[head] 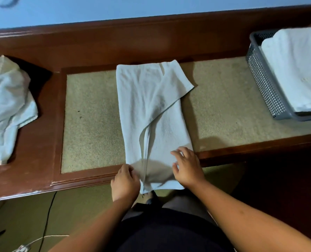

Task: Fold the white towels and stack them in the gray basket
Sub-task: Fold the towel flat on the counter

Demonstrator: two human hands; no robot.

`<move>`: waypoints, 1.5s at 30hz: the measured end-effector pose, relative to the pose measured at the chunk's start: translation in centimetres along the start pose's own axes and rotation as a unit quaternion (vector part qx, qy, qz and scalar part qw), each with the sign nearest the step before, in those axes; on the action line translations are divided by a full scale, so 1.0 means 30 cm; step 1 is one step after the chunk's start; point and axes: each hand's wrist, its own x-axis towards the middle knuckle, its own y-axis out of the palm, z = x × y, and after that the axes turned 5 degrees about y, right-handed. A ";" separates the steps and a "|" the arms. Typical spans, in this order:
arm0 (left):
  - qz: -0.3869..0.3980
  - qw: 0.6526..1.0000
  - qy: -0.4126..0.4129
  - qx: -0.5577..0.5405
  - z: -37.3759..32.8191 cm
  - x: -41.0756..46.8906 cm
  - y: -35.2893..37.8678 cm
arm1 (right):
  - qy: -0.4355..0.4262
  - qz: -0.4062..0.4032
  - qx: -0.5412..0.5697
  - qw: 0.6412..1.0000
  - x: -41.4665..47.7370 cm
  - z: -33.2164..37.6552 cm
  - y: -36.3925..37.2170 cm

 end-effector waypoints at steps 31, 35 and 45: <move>-0.080 0.993 0.014 -0.088 -0.621 1.263 -0.131 | -0.098 0.066 -0.125 0.985 1.067 -0.011 -0.098; -0.150 0.979 -0.054 -0.126 -0.495 1.350 -0.130 | -0.116 0.030 -0.091 0.989 1.305 0.052 -0.132; -0.092 0.970 -0.114 -0.193 -0.465 1.396 -0.168 | -0.126 0.061 -0.119 0.983 1.399 0.134 -0.130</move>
